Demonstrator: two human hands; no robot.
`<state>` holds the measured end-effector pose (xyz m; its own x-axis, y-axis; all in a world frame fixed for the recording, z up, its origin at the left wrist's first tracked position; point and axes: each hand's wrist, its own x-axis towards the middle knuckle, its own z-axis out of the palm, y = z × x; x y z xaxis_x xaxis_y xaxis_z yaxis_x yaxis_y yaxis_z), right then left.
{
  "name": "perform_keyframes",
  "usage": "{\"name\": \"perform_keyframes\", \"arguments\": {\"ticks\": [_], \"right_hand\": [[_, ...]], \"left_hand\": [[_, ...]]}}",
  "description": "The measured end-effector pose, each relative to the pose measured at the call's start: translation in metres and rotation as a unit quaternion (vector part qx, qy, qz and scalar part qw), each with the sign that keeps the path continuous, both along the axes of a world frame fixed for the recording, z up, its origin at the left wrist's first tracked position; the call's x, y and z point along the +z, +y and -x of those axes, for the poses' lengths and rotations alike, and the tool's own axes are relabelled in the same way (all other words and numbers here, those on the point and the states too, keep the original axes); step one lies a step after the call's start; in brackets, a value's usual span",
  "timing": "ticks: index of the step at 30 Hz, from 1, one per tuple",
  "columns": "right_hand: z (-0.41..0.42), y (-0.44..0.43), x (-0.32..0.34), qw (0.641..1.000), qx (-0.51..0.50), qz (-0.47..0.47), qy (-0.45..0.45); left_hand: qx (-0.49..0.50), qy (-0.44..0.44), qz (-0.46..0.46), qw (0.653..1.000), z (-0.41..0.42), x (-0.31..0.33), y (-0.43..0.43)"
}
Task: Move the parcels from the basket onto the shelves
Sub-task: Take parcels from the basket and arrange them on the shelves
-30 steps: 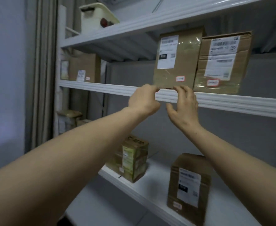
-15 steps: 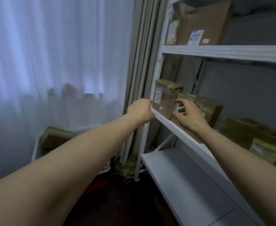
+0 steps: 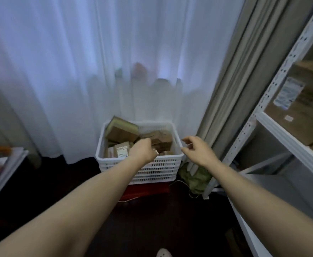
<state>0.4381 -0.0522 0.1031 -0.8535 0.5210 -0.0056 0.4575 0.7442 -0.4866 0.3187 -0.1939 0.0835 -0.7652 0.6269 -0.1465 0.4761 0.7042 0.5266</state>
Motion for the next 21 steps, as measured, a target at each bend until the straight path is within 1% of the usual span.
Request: {"name": "perform_keyframes", "arguments": {"ticks": [3,7,11,13,16,21], "right_hand": [[0.061,0.028,-0.025,0.999,0.030,0.040,-0.001],[0.141,0.062,-0.050,0.994,0.063,0.089,-0.026],[0.221,0.083,-0.069,0.987,0.067,0.133,-0.051],[0.260,0.084,-0.081,0.983,0.079,0.148,-0.073],[0.322,0.081,-0.101,0.977,0.118,0.146,-0.101],[0.424,0.077,-0.134,0.972,0.144,0.124,-0.136]], "left_hand": [[0.047,-0.019,0.017,0.999,0.048,-0.018,0.010],[0.097,-0.034,0.052,0.993,0.112,-0.038,0.018],[0.181,-0.077,0.057,0.979,0.174,-0.062,0.017],[0.204,-0.102,0.060,0.972,0.204,-0.074,0.015],[0.219,-0.121,0.056,0.966,0.257,-0.089,0.016],[0.190,-0.136,0.059,0.970,0.361,-0.122,0.023]]}}
